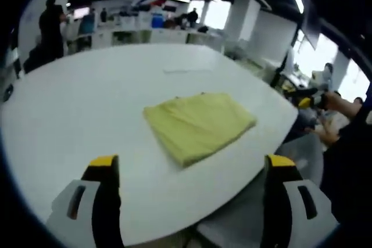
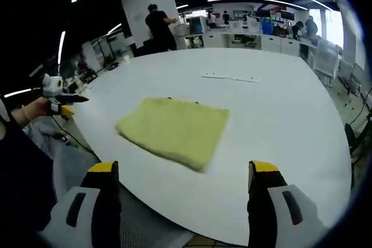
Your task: Fold the garment on the visible template until the final outline fits inside the template.
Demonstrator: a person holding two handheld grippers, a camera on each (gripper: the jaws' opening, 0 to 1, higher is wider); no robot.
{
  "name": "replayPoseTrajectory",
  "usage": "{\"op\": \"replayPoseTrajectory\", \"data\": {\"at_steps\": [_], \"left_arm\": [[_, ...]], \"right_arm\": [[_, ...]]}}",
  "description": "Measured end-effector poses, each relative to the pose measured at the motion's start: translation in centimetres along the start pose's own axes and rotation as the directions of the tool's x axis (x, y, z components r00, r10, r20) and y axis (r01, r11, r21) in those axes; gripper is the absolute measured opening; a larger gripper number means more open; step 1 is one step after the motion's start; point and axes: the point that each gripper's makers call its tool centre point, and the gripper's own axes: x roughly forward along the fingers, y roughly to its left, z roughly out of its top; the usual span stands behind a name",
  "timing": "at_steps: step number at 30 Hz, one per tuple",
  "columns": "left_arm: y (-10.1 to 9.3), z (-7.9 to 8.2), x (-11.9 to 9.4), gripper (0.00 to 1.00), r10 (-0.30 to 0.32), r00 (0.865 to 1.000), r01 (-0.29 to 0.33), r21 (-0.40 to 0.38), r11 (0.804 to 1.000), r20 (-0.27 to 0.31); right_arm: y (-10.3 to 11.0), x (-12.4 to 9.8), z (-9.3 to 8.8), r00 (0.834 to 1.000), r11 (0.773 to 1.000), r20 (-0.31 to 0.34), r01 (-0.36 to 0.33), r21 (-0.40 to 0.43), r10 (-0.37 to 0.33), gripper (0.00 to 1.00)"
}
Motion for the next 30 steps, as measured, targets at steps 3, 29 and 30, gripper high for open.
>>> {"op": "replayPoseTrajectory", "data": {"at_steps": [3, 29, 30], "left_arm": [[0.0, -0.7, 0.9, 0.91, -0.008, 1.000, 0.008, 0.000, 1.000, -0.021], [1.3, -7.2, 8.7, 0.47, -0.049, 0.989, 0.038, -0.079, 0.996, -0.143], [1.3, -7.2, 8.9, 0.46, -0.051, 0.988, 0.039, -0.081, 0.996, -0.144]], "right_arm": [[-0.1, 0.6, -0.4, 1.000, 1.000, -0.014, -0.010, 0.000, 0.010, 0.85], [-1.7, 8.7, -5.0, 0.983, 0.995, -0.156, -0.098, -0.001, 0.097, 0.52], [-1.8, 8.9, -5.1, 0.983, 0.995, -0.157, -0.099, 0.002, 0.098, 0.51]]}}
